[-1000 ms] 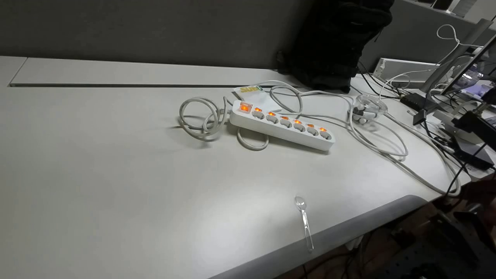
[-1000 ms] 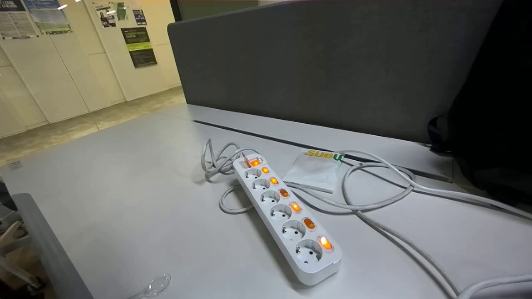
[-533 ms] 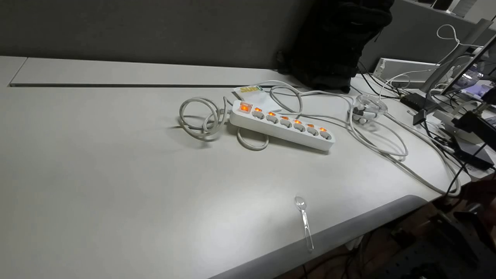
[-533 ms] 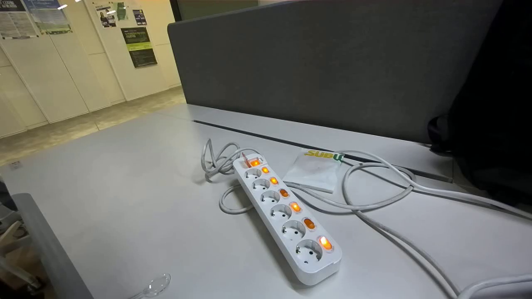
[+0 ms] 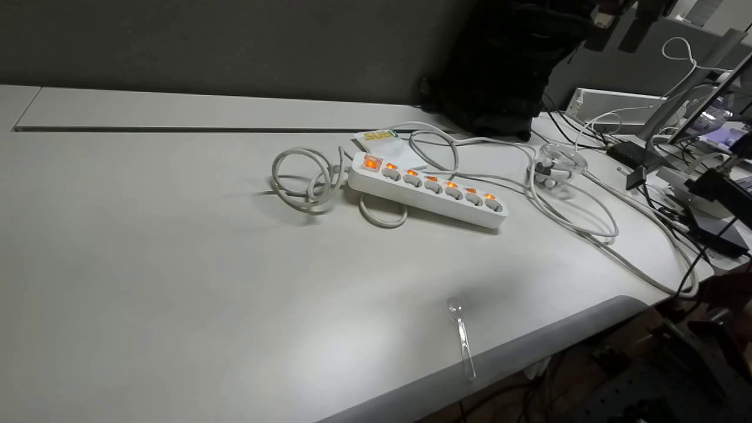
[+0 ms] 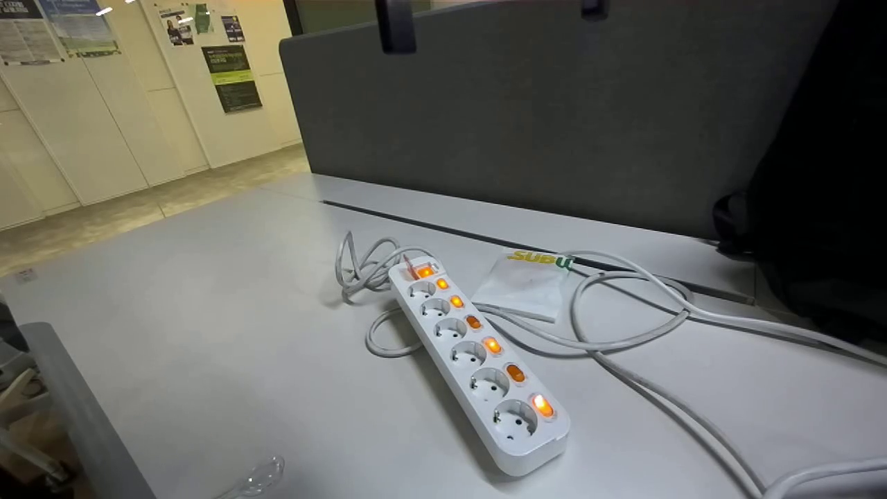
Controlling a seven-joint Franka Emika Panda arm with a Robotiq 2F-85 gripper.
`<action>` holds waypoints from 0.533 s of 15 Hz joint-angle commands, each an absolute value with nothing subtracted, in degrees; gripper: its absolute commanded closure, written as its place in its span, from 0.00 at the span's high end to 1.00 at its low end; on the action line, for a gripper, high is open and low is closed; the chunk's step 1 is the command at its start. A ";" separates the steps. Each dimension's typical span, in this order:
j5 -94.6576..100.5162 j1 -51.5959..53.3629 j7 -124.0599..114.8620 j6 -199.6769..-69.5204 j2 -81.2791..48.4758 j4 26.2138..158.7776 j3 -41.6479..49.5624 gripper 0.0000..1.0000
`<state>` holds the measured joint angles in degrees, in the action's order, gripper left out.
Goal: Switch on the last slot of the extension cord
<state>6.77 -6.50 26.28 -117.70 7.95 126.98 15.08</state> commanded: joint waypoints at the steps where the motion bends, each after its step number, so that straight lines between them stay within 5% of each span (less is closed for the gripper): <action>1: 6.60 -7.52 26.40 -117.46 8.29 126.89 13.93 1.00; 8: 6.86 -9.40 17.19 -131.47 3.14 128.80 13.89 1.00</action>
<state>6.77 -7.97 22.04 -126.60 6.43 128.32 14.56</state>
